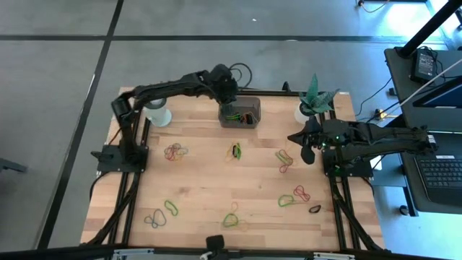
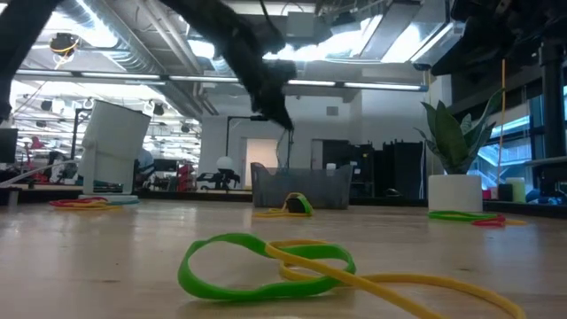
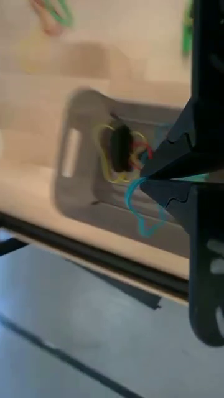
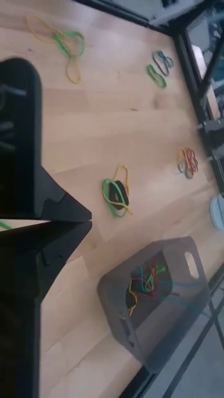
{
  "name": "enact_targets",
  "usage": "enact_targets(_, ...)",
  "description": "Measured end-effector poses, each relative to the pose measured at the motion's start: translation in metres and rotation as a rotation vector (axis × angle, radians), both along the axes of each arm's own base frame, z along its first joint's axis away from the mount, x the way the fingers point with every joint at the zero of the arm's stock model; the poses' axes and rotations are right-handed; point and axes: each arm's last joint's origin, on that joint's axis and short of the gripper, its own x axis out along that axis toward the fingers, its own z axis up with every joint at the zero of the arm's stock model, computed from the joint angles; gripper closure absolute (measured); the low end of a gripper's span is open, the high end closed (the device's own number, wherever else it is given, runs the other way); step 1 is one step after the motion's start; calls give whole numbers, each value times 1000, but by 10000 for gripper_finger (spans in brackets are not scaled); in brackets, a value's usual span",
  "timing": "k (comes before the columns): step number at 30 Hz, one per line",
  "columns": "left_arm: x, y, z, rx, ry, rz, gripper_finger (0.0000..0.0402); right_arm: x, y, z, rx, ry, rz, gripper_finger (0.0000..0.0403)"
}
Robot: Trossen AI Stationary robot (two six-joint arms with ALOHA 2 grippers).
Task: Pick and place rubber bands into bin
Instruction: Put the blue rubber band into the bin, then put the green rubber band into the bin
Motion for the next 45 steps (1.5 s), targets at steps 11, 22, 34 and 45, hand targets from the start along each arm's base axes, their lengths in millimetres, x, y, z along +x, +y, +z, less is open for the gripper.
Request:
enact_targets(11, 14, 17, -65, 0, 186, -50, 397, 0, -1, 0, 28, -10, -45, 393)
enact_targets(22, 11, 20, -72, 33, 261, 16, 343, 0, -1, 0, 48, -16, -57, 393)
enact_targets(34, 8, 18, -74, -16, 283, 70, 286, 0, -1, 0, 48, -16, -56, 393)
enact_targets(45, 8, 0, -39, -26, 181, 116, 313, 0, -1, 0, 48, -16, -55, 393)
